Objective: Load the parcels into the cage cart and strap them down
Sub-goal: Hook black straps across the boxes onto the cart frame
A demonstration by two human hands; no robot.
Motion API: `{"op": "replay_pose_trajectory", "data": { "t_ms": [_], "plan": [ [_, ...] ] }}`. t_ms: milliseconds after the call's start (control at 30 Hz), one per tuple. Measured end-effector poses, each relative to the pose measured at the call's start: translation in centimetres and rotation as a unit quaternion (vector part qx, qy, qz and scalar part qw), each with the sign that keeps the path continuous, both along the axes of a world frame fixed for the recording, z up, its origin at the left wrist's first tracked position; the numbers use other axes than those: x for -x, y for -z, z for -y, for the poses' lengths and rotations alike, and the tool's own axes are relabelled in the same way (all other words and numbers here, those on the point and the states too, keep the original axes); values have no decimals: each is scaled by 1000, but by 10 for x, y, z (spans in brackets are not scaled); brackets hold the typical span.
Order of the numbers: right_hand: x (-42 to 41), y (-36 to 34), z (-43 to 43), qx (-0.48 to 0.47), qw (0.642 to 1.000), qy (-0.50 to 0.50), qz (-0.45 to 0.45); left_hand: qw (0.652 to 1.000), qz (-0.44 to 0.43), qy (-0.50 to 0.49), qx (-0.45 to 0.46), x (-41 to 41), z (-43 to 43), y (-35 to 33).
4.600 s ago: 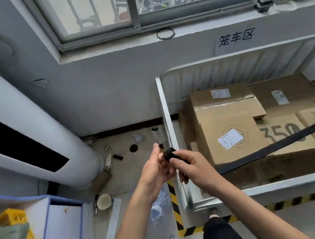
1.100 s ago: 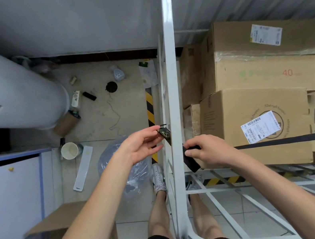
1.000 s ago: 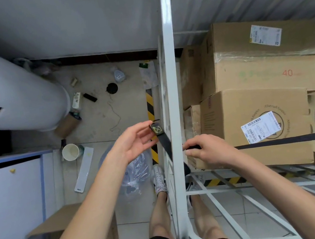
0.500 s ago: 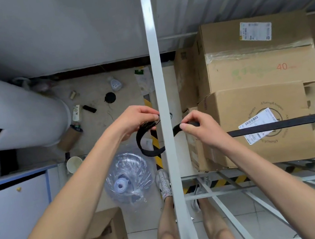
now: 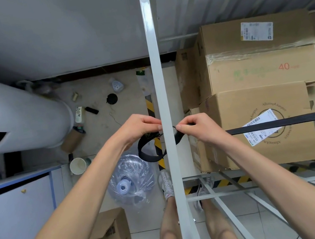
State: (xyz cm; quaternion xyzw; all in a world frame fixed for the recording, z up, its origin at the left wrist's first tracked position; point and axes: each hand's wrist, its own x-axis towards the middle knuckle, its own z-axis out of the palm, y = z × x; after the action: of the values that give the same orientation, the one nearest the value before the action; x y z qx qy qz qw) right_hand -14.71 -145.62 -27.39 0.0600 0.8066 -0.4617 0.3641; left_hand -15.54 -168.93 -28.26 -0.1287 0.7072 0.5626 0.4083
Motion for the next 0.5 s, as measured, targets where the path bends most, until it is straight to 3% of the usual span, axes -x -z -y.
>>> {"op": "replay_pose_trajectory", "data": {
  "t_ms": [367,500],
  "plan": [
    [1,-4,5,3,1000,4,5,999,-18,-26,4,-17,4,-20],
    [2,-6,-2,-7,1000,-9,6,996,-39,39,69,-18,12,-32]
  ]
}}
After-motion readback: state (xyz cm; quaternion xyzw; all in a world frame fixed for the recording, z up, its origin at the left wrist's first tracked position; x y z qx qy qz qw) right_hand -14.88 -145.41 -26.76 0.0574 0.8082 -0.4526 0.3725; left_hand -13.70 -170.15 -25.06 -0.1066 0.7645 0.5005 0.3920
